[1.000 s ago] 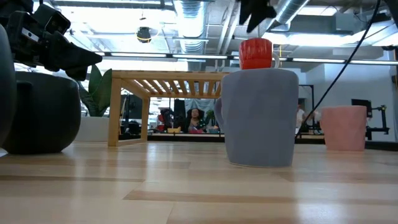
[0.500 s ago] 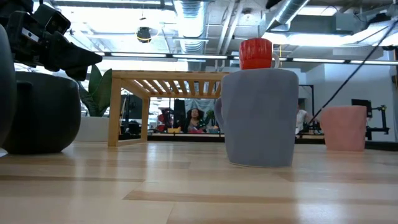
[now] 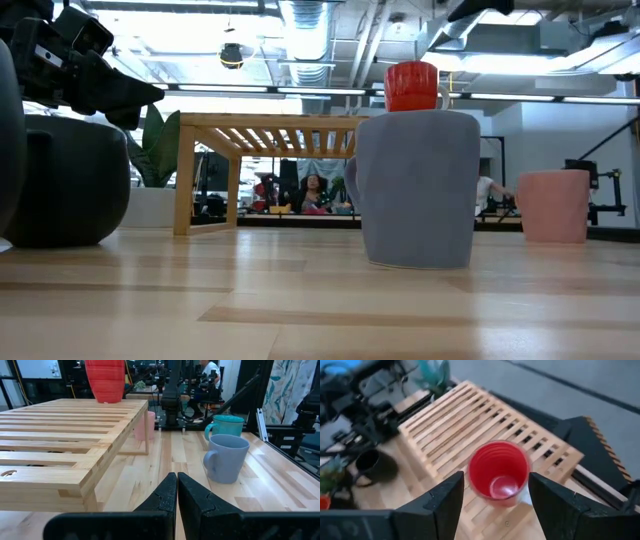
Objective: Place coffee mugs
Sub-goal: Put the pink mug on the shelf
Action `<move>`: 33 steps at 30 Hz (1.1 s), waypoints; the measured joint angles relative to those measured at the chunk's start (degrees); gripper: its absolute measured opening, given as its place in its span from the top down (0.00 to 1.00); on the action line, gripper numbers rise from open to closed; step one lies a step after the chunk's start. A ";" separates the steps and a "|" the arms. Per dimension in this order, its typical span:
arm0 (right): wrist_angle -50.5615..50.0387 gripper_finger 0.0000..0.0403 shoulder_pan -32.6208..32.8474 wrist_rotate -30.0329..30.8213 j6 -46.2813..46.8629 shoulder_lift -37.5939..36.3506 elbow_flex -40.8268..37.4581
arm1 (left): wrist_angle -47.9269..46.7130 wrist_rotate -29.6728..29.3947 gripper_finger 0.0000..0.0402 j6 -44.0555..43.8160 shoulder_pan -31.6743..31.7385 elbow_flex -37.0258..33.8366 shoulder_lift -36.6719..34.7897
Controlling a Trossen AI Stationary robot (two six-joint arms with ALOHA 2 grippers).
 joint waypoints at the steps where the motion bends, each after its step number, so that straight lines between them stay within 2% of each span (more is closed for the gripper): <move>1: 1.07 0.38 -0.50 0.51 0.25 -0.80 -1.03 | 0.00 -0.02 1.00 0.02 0.01 0.00 -0.01; 7: 7.79 0.38 -3.85 4.45 0.40 -2.65 -5.53 | -0.01 0.00 1.00 0.00 -0.01 -0.01 0.00; 13: 9.24 0.38 -7.67 10.88 1.52 -2.54 -5.65 | -0.02 -0.02 1.00 0.01 -0.01 -0.01 -0.02; 21: 6.81 0.38 -9.65 10.81 -1.13 -5.35 -6.41 | -0.01 0.00 1.00 0.01 -0.01 -0.01 -0.01; 28: 7.01 0.38 -9.64 10.70 2.65 -11.65 -17.93 | 0.00 -0.01 1.00 0.00 0.00 -0.01 -0.02; 33: 5.52 0.38 -9.61 10.79 11.63 -15.86 -23.20 | -0.01 -0.01 1.00 0.00 0.00 0.00 -0.01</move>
